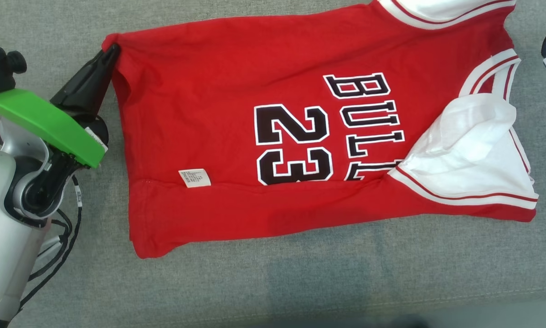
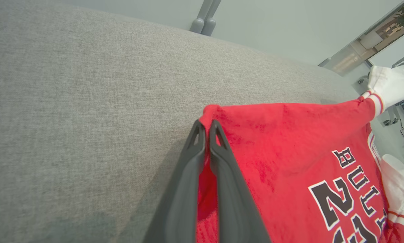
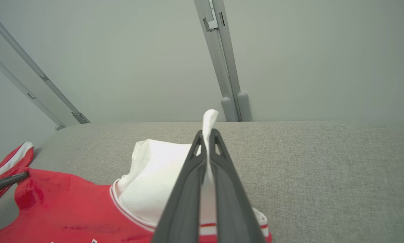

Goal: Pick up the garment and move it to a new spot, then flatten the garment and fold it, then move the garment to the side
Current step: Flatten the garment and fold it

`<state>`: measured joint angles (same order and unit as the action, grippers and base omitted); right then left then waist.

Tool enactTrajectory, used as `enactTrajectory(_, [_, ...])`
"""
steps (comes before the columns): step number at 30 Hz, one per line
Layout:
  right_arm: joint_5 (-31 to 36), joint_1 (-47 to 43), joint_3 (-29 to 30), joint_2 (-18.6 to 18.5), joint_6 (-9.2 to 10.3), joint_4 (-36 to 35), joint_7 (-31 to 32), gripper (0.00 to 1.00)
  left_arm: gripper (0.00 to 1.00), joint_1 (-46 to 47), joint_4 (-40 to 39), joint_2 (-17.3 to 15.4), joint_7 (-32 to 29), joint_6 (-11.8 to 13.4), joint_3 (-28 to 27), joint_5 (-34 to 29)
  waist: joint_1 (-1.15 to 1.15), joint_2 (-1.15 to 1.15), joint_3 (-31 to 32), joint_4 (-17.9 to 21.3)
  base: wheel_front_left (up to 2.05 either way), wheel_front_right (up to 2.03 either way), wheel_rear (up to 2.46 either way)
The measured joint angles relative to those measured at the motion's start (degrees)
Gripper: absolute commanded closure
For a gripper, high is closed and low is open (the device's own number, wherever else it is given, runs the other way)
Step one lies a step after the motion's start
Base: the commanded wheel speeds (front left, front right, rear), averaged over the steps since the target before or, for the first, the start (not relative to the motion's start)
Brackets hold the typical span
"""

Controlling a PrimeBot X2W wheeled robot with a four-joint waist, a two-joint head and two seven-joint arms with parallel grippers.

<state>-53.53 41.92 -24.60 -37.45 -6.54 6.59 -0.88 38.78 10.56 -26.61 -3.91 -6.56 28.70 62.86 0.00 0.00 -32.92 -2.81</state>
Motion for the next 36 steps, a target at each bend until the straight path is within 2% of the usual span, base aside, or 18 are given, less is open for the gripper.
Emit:
enactTrajectory(19, [-0.7, -14.9, -0.6, 0.5, 0.12, -5.1, -5.9, 1.0, 1.0, -8.1, -3.6, -2.0, 4.1, -0.5, 0.6, 0.0, 0.0, 0.0, 4.5, 0.7, 0.0, 0.0, 0.0])
enactTrajectory(24, [-2.0, -19.2, -0.9, 1.6, 1.05, -6.0, -7.3, 1.0, 1.0, -11.5, -3.6, -2.0, 5.2, -0.5, 0.5, 0.5, 0.0, 0.0, 6.5, 0.9, 0.0, 0.0, 0.0])
enactTrajectory(36, [-2.6, -27.3, -1.7, 1.1, 3.13, -8.4, -8.3, 1.0, 1.0, -17.5, -4.6, -2.1, 6.5, -0.5, 0.6, 2.0, 0.0, 0.0, 10.2, 2.5, 0.0, 0.0, 0.0])
